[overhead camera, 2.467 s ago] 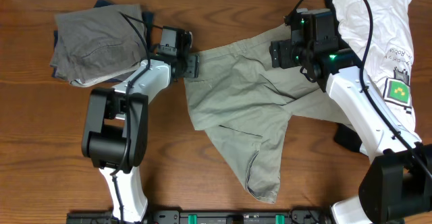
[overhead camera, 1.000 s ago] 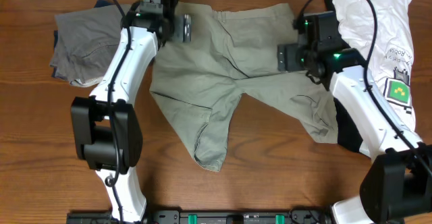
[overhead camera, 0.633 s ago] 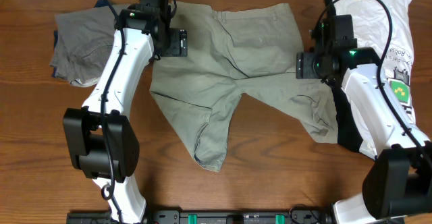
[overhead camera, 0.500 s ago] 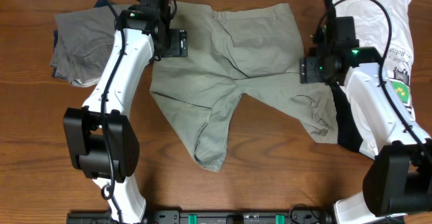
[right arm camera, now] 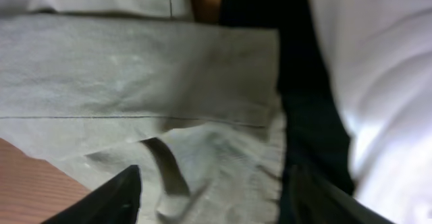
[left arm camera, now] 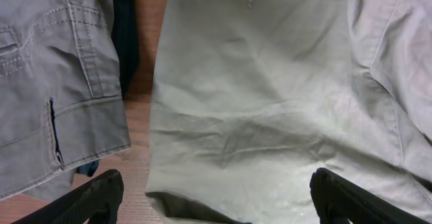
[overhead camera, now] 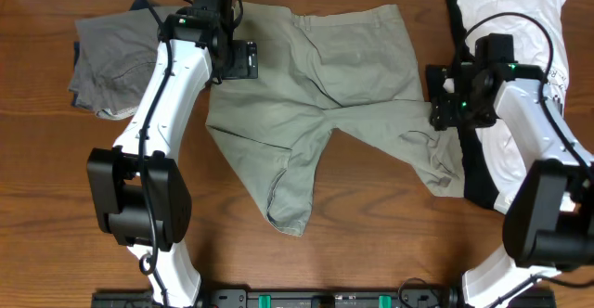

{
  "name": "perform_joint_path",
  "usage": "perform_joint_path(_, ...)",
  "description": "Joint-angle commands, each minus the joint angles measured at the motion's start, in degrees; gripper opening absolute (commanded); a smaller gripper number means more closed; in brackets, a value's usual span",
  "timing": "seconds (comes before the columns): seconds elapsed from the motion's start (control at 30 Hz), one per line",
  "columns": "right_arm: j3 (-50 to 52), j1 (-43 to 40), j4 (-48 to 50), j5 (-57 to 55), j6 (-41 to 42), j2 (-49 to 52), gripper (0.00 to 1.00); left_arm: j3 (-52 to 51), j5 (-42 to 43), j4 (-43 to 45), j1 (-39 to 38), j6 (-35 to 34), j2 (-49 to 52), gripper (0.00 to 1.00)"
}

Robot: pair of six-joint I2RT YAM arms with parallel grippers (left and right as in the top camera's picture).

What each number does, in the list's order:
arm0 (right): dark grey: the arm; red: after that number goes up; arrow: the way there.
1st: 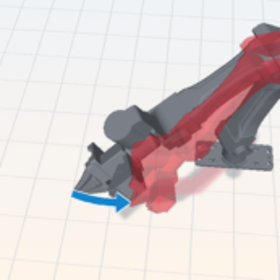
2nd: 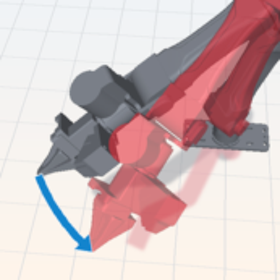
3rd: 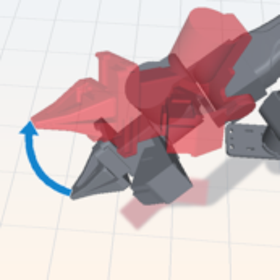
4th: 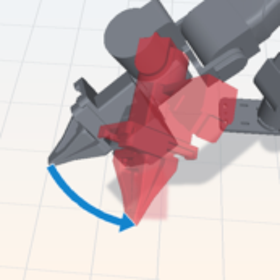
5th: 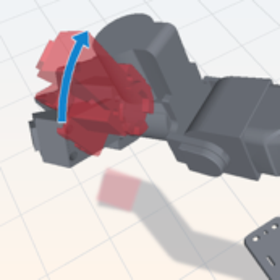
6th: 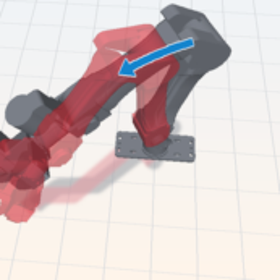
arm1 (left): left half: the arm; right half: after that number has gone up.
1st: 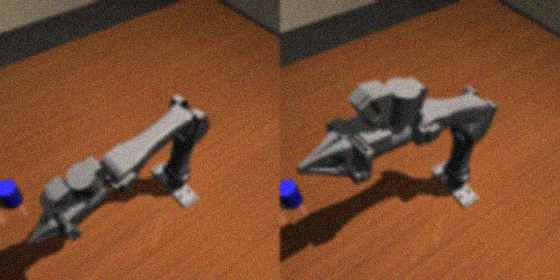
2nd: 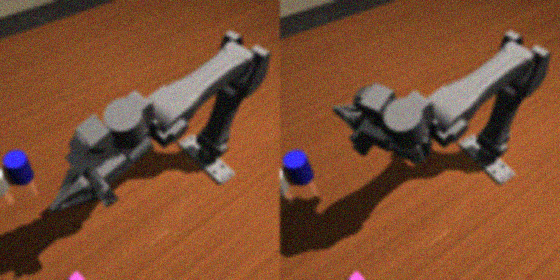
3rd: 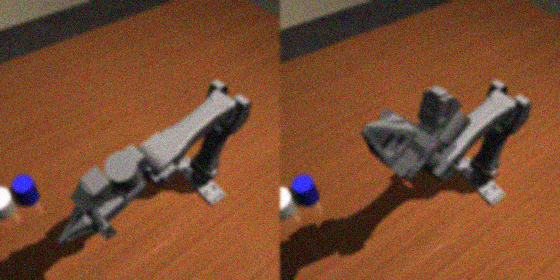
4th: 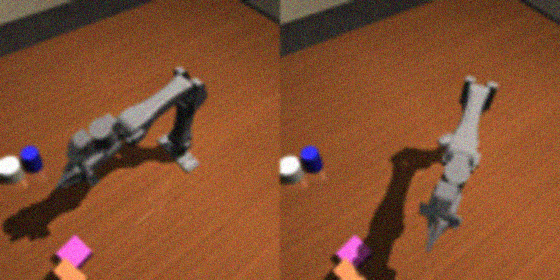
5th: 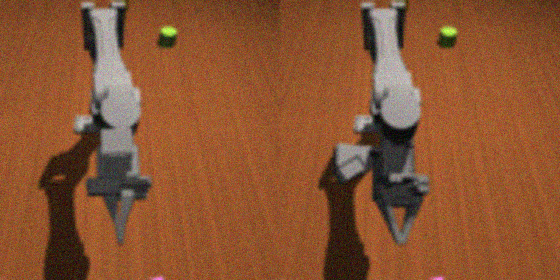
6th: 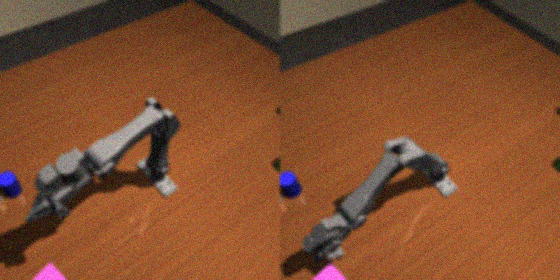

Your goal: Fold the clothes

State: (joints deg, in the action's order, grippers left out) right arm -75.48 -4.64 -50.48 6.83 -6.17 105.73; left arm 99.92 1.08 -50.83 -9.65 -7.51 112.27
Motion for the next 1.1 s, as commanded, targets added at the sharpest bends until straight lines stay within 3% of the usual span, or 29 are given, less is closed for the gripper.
perform_joint_path(0.0,-0.42,-0.22,-0.33,2.43,5.6,1.49,0.65,-0.37,-0.28,-0.28,0.0,-0.31,-0.72,0.89)
perform_joint_path(0.13,-0.42,-0.22,0.61,2.43,8.96,1.53,0.64,-0.37,-0.28,-0.52,0.0,-0.31,-0.72,0.9)
perform_joint_path(0.5,1.14,-0.85,8.83,1.99,8.7,3.91,0.68,-0.37,-0.28,-0.83,-0.02,-0.76,-0.72,0.9)
perform_joint_path(0.77,2.8,-0.96,13.62,2.08,8.74,6.16,0.61,-0.37,-0.28,-0.76,-0.02,-2.69,-0.72,0.9)
perform_joint_path(0.87,3.17,-0.96,15.17,2.49,8.96,6.64,0.51,-0.37,-0.28,-0.76,-0.02,-2.69,-0.72,0.9)
perform_joint_path(0.97,3.15,-0.96,15.87,2.64,9.84,6.25,0.22,-0.37,-0.31,-0.74,0.0,-2.67,-0.72,0.9)
perform_joint_path(1.07,3.02,-0.96,15.8,2.71,10.88,4.76,0.13,-0.37,-0.31,-0.7,0.0,-2.67,-0.72,0.9)
